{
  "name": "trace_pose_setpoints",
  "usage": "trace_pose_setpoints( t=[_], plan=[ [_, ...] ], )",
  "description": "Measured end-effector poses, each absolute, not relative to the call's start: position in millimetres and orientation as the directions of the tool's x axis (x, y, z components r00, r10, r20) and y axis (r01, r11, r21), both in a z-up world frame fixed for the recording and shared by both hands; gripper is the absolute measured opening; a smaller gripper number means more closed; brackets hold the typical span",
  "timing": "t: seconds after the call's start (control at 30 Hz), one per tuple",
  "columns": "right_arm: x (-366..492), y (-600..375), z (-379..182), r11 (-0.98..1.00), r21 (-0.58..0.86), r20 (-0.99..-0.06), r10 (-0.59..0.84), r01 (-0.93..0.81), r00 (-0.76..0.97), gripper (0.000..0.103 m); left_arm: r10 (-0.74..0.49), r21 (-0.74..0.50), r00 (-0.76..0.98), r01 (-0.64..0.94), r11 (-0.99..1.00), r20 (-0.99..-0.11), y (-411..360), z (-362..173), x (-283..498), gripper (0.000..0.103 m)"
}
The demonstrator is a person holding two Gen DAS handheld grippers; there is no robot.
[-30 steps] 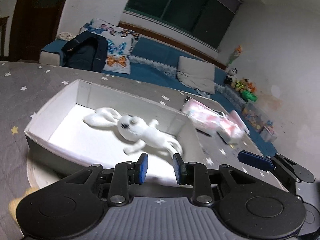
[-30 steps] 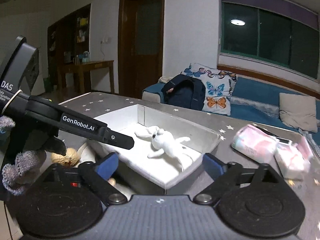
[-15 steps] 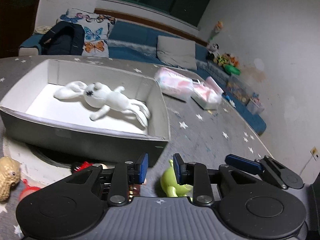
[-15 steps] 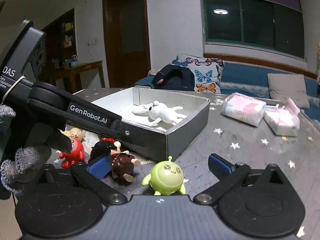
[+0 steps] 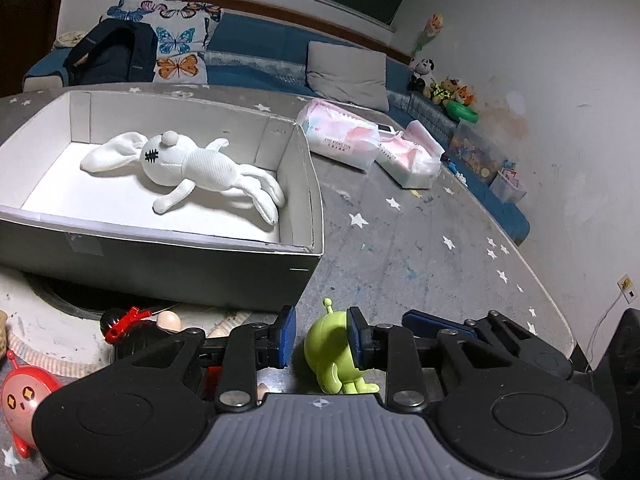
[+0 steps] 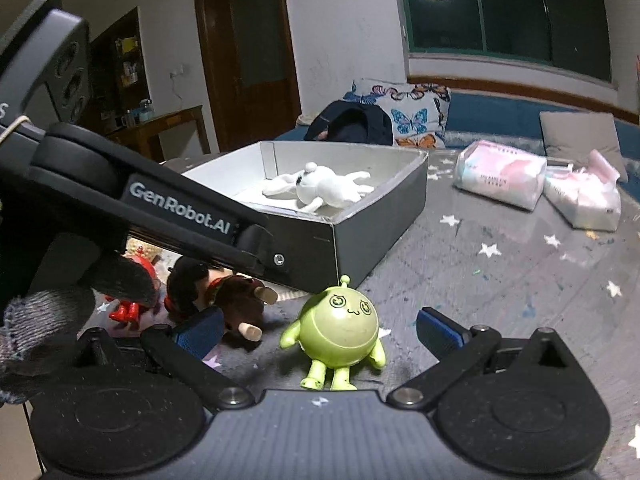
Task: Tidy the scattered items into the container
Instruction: 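Move the left tool down onto the green alien figure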
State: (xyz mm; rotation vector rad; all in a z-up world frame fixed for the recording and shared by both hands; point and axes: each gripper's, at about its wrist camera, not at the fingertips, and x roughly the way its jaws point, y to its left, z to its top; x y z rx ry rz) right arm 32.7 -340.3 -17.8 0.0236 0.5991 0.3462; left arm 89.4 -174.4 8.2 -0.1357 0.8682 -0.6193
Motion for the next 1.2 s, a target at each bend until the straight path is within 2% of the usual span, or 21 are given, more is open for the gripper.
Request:
trace_pose_setpoints(
  t=[1.2],
  plan=[
    [46,-336,-38,0.935,0.160,-0.611,0.345,-0.316,0.712,0.103,-0.609,-0.462,0.402,0.408,0.788,-0.684,-174,2,101,0.031]
  ],
)
